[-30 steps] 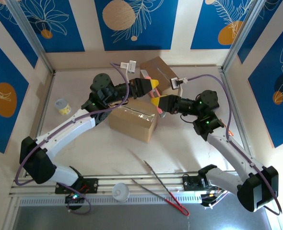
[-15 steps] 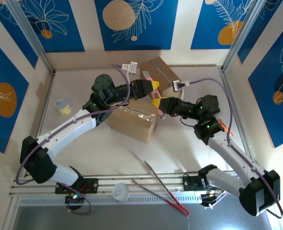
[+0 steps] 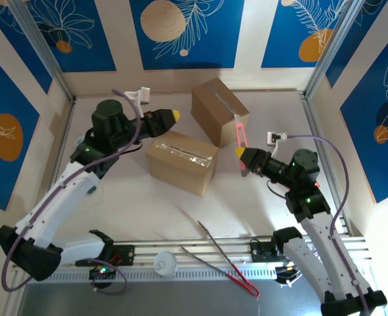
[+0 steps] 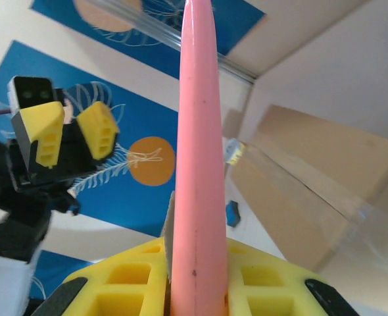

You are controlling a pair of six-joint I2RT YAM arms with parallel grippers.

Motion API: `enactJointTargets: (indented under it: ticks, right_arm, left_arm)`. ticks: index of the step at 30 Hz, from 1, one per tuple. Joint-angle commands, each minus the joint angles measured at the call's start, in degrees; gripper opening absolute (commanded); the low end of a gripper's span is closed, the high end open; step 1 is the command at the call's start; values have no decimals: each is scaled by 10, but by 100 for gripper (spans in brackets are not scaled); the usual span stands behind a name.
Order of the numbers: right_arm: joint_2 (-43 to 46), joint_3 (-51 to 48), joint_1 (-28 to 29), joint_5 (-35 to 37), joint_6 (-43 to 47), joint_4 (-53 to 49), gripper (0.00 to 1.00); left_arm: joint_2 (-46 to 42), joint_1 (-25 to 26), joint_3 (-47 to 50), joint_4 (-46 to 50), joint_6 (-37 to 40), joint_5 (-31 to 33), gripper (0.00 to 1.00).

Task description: Unpack the express box

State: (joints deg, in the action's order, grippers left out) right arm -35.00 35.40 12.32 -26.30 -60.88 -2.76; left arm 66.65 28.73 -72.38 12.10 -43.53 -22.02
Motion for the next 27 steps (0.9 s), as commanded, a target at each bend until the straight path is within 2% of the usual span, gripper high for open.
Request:
enactJointTargets:
  ticks: [1, 3, 5, 8, 11, 13, 18, 24, 27]
  right_arm:
    - [41, -27, -4, 4, 16, -94, 0]
    - [58, -46, 5, 31, 16, -110, 0]
    - [65, -60, 24, 72, 16, -109, 0]
    - [64, -65, 84, 184, 34, -119, 0]
    - [58, -58, 153, 299, 59, -137, 0]
    - [48, -55, 180, 322, 71, -135, 0]
    - [32, -40, 180, 275, 69, -164, 0]
    - [39, -33, 115, 148, 52, -189, 0]
    - [36, -47, 95, 126, 50, -181, 0]
  left_arm:
    - [11, -46, -16, 211, 50, 129, 36]
    - [36, -81, -18, 254, 60, 179, 33]
    - [68, -116, -13, 258, 66, 206, 30]
    - [128, -159, -1, 230, 68, 214, 25]
    - [173, -177, 8, 200, 65, 233, 21]
    - [195, -177, 11, 185, 68, 237, 21]
    - [234, -174, 30, 166, 60, 200, 20]
    - [232, -149, 59, 196, 59, 200, 20]
    - [226, -137, 83, 195, 59, 194, 19]
